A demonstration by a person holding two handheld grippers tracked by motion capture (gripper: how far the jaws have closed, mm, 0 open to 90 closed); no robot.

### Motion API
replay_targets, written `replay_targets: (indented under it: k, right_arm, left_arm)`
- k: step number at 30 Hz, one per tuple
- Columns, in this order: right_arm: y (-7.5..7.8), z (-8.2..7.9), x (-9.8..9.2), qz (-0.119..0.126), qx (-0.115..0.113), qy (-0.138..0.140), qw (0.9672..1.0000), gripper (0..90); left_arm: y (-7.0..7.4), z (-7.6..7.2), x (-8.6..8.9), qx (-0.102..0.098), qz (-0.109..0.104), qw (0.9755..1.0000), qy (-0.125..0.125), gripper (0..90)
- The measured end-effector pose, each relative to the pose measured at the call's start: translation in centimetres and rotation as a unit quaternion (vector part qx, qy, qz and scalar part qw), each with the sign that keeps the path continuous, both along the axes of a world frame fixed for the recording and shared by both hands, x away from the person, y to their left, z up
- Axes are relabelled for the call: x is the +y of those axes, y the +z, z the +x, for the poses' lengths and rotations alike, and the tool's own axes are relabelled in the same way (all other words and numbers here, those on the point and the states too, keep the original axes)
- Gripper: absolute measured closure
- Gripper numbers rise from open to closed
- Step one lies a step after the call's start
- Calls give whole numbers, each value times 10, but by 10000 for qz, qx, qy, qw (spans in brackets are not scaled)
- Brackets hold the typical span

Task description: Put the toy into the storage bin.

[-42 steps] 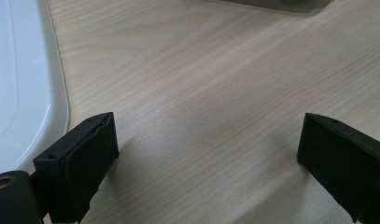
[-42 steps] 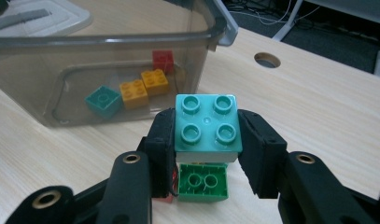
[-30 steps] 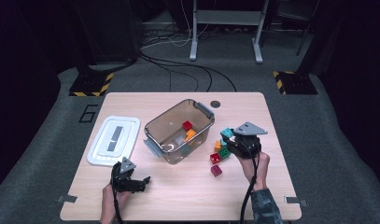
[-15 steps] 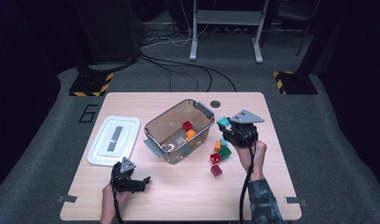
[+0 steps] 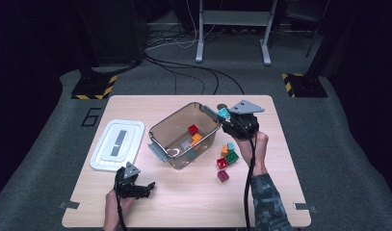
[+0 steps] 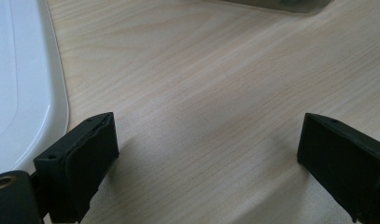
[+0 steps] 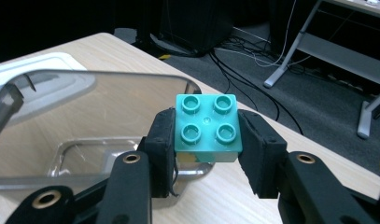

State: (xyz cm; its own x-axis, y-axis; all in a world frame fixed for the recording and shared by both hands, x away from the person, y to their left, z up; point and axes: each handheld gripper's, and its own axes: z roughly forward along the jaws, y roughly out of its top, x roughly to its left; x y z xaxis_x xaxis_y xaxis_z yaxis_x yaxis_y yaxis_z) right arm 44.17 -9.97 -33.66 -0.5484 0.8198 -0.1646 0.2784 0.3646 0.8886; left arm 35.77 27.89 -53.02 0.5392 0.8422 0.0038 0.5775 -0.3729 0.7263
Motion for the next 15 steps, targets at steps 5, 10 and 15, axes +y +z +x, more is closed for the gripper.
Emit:
replay_targets:
  k: [5, 10, 15]
  right_arm:
    - [5, 12, 12, -54, -2, 72, 10000, 584]
    - [5, 22, 22, -49, 22, 107, 9999, 584]
    - [5, 28, 29, -52, 73, 137, 9999, 584]
  left_arm:
    - [0, 0, 0, 3, -1, 10000, -1, 48]
    - [0, 0, 0, 2, -1, 10000, -1, 49]
    - [0, 0, 0, 11, -7, 10000, 13, 49]
